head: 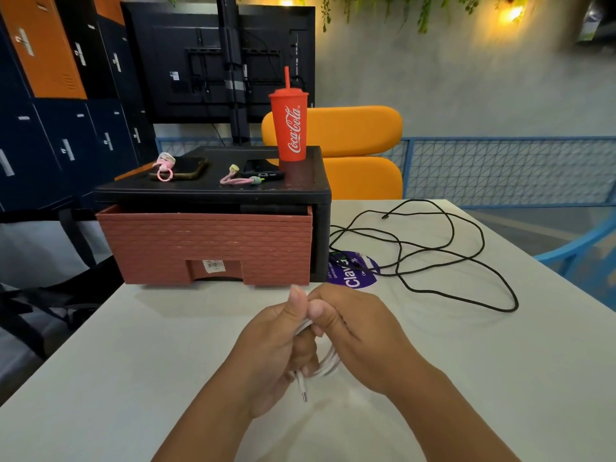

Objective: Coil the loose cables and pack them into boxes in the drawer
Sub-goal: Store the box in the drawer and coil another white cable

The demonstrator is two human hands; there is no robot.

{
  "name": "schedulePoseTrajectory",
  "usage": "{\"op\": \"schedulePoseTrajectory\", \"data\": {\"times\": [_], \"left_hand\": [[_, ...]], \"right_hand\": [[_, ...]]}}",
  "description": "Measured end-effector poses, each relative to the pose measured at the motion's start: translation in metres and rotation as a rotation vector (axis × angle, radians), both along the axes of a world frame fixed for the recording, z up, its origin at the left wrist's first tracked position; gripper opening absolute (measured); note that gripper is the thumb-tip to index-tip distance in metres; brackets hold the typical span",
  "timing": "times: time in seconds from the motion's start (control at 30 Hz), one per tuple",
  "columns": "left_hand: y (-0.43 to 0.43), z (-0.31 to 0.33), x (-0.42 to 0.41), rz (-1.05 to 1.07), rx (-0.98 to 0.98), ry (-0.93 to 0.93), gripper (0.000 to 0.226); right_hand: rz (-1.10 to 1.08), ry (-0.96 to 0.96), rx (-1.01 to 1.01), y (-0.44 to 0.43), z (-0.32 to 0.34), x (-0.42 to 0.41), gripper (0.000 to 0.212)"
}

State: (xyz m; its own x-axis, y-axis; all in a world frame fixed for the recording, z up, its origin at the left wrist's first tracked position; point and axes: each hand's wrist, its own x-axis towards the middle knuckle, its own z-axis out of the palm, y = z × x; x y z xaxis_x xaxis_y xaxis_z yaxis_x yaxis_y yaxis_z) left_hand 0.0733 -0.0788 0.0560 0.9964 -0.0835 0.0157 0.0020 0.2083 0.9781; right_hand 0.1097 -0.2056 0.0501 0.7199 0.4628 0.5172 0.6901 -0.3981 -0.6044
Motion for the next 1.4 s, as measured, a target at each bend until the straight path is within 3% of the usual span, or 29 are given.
{"op": "schedulePoseTrajectory", "data": {"times": [0.2, 0.33, 0.43, 0.6, 0.73, 0.87, 1.03, 1.13, 1.3, 1.4], "left_hand": [[-0.007, -0.006, 0.006, -0.048, -0.262, -0.003, 0.042], [-0.009, -0.008, 0.005, -0.151, -0.345, -0.029, 0.014], [-0.015, -0.008, 0.004, -0.105, -0.533, 0.036, 0.02], [-0.013, -0.007, 0.008, 0.08, -0.482, 0.09, 0.031], [-0.003, -0.004, 0.009, 0.148, -0.31, 0.088, 0.032], [0.006, -0.002, 0.007, 0.065, -0.155, 0.109, 0.032], [0.006, -0.003, 0.004, -0.052, -0.087, 0.148, 0.033], [0.003, -0.004, 0.005, -0.083, -0.08, 0.155, 0.039], [-0.003, -0.005, 0.004, -0.108, -0.072, 0.183, 0.05], [-0.004, -0.005, 0.006, -0.048, -0.041, 0.199, 0.054]], "right_hand": [[-0.205, -0.019, 0.263, 0.008, -0.003, 0.0, 0.042], [-0.341, 0.036, 0.471, 0.007, 0.003, -0.001, 0.039], [-0.345, 0.121, 0.546, 0.009, 0.003, 0.001, 0.036], [-0.175, 0.248, 0.419, 0.006, -0.001, 0.007, 0.04], [-0.159, 0.136, 0.304, -0.007, 0.005, 0.012, 0.014], [-0.223, -0.072, 0.095, -0.016, 0.003, 0.019, 0.014], [-0.388, -0.104, -0.032, -0.016, 0.004, 0.02, 0.013], [-0.378, 0.074, 0.188, -0.013, 0.008, 0.015, 0.018], [-0.057, 0.823, 0.79, -0.005, 0.013, 0.011, 0.027], [0.07, 1.044, 1.02, -0.003, 0.014, 0.01, 0.028]]}}
